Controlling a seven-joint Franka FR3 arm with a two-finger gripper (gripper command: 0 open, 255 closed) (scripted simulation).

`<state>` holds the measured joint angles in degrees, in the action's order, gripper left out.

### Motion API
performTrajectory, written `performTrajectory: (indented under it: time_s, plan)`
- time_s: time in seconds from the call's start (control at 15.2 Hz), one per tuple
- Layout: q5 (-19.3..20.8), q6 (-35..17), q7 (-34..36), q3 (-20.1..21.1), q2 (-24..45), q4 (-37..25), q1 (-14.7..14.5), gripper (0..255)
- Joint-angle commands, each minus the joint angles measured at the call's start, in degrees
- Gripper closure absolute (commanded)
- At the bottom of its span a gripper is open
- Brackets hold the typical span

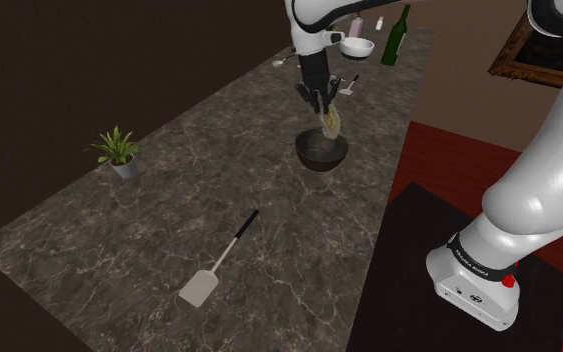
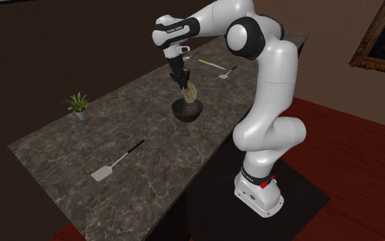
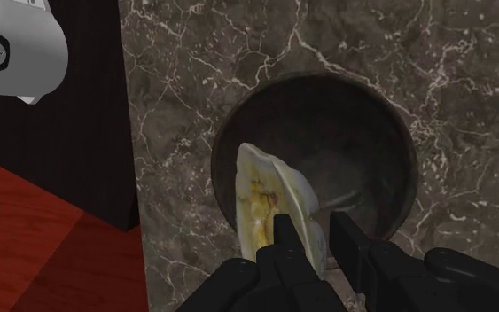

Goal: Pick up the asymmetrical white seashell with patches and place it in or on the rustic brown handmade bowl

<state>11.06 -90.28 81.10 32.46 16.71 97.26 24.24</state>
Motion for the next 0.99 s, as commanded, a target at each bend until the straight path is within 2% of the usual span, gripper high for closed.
performTrajectory:
  time_s: [0.0,0.46,0.92]
  plan:
    - [0.19,-1.27,0.32,-0.03,0.40,0.93,-0.08,255]
    - [1.20,-5.97,1.20,-0.41,2.17,4.18,-0.21,255]
    - [1.28,-6.29,1.27,-0.44,2.31,4.39,-0.22,255]
